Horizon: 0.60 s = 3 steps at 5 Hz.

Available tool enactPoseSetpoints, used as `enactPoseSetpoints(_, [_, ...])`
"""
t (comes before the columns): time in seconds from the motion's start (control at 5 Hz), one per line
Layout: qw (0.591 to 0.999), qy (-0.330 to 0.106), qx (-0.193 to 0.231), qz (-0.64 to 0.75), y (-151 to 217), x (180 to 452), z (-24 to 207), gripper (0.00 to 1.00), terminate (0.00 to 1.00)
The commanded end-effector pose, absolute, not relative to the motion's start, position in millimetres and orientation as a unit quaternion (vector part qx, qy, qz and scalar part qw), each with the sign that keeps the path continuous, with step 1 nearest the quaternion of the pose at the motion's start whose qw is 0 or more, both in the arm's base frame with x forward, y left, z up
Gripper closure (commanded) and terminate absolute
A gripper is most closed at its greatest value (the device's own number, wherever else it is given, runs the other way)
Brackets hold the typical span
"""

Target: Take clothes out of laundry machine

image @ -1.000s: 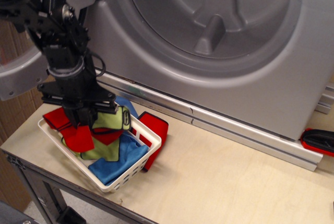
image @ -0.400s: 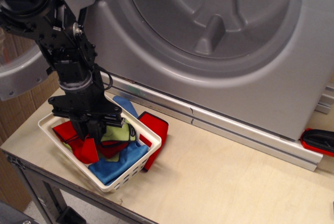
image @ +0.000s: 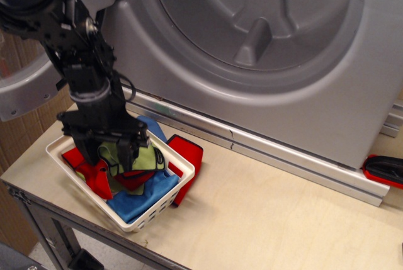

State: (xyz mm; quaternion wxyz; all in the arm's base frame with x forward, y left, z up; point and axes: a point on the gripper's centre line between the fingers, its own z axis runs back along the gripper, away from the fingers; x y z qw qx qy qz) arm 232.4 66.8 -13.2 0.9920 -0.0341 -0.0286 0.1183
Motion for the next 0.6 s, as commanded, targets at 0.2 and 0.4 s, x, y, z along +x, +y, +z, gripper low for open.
enactPoseSetpoints(0.2, [0.987, -0.051, 0.009, 0.150, 59.9, 237.9, 66.5, 0.00, 0.00])
enactPoseSetpoints(0.4, [0.987, -0.051, 0.009, 0.150, 59.9, 237.9, 66.5, 0.00, 1.00])
